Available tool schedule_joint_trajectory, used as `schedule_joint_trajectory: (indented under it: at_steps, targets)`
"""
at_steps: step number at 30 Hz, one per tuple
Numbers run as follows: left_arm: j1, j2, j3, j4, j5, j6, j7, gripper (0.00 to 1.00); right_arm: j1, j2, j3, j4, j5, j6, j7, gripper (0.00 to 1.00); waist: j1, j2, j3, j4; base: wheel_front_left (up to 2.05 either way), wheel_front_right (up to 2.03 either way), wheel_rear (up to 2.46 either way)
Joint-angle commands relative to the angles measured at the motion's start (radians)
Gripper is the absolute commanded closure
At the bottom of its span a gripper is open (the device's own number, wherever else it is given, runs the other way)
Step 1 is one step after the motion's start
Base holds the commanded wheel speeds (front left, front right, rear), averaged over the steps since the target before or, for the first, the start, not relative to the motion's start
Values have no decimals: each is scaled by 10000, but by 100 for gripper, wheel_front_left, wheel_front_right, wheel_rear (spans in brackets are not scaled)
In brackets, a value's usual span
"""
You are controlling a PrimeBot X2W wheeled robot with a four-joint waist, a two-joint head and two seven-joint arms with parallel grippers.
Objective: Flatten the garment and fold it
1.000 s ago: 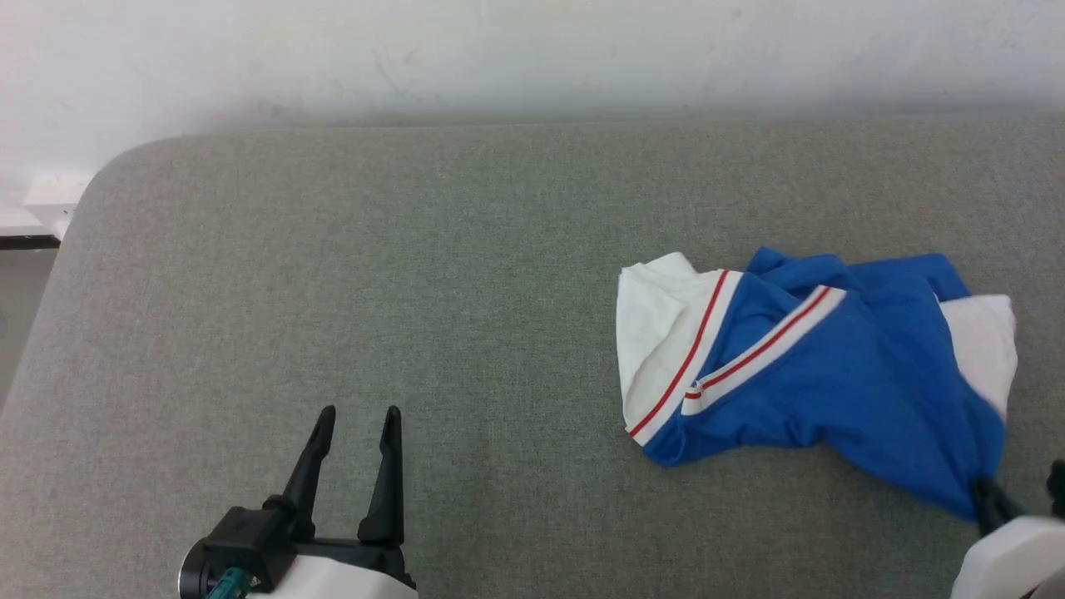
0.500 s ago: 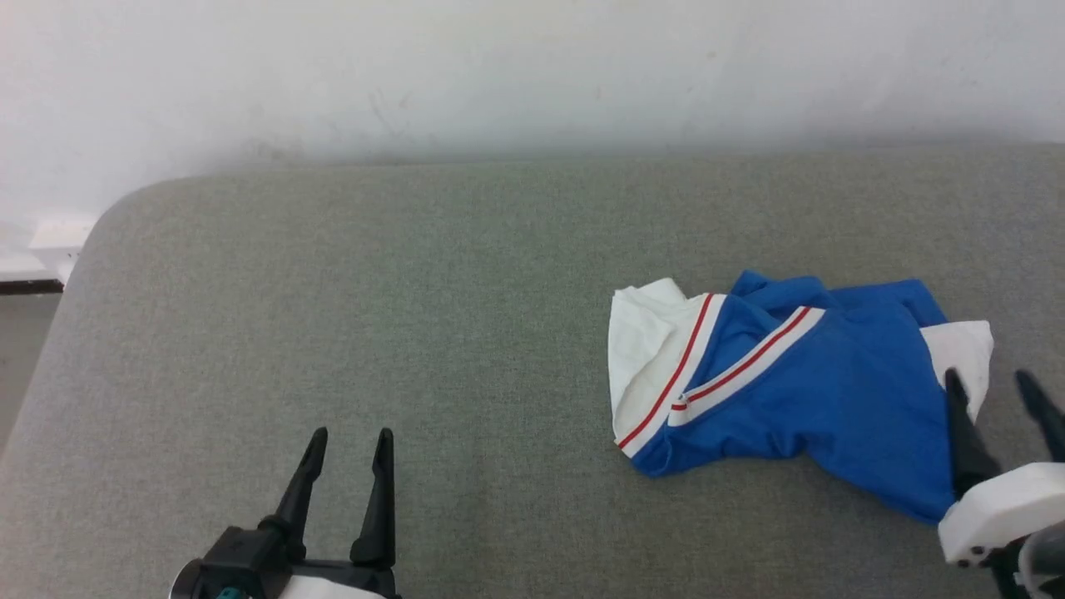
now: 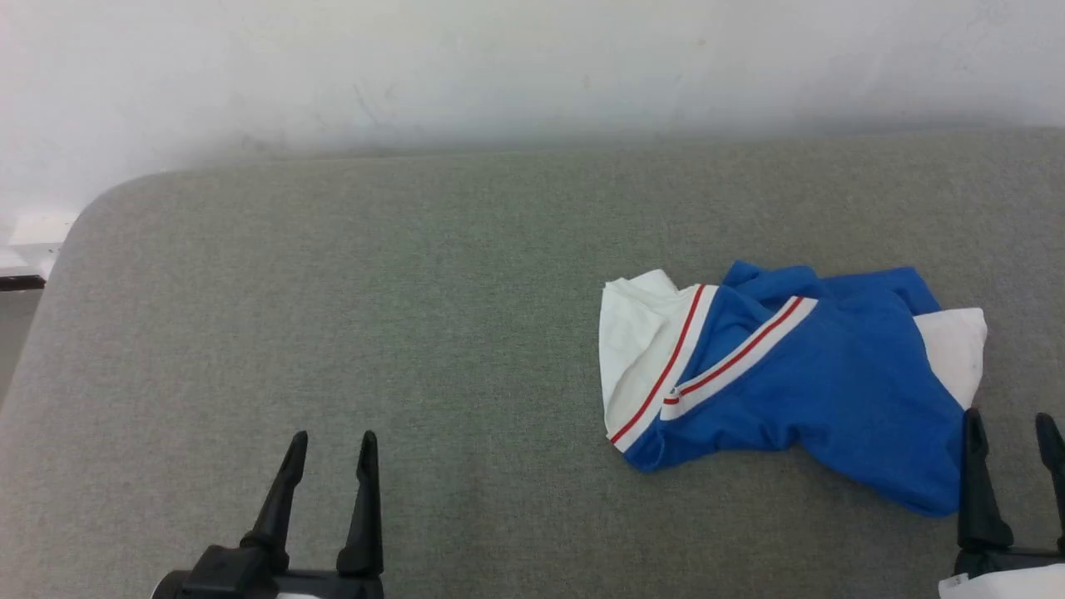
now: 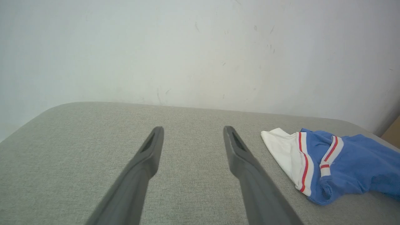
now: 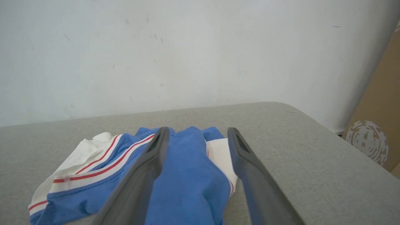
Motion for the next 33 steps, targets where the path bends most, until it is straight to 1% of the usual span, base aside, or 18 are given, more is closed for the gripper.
schedule_joint_trajectory:
  at_steps: [1,4,7,11,13,16,21,28,33]
  targets:
    - [-20,-8,7,-110,161,-36,-47,0,29,29,98,109,81,-7,-145,0,-1,-1,161,-149,0,0,0]
    - [-557,173,-252,-177,517,-222,-47,0,-93,29,146,305,90,-7,-288,0,-1,-1,336,-203,0,0,0]
    - [-1581,461,-815,-125,894,-476,219,0,-290,29,84,406,88,-7,-372,0,-1,-1,527,-178,0,0,0]
    - [-3369,650,-1777,265,1162,-729,1392,0,-529,29,18,498,96,-7,-439,0,-1,-1,821,-128,0,0,0]
    - [-4263,564,-2278,647,1135,-790,2137,0,-640,29,40,538,113,-7,-459,0,-1,-1,1007,-148,0,0,0]
    - [-5530,405,-3153,1280,1039,-848,3095,0,-812,29,64,595,153,-7,-482,0,-1,-1,1316,-198,0,0,0]
    - [-7180,256,-4616,2561,883,-881,4256,0,-1109,29,223,689,207,-7,-507,0,-1,-1,1840,-462,0,0,0]
    - [-8497,644,-6190,4554,595,-885,5985,0,-1483,30,281,1003,378,-7,-530,0,-1,-1,2456,-1001,0,0,0]
    - [-9110,869,-6592,5408,730,-886,6916,0,-1696,30,359,1027,551,-7,-535,0,-1,-1,2826,-1314,0,0,0]
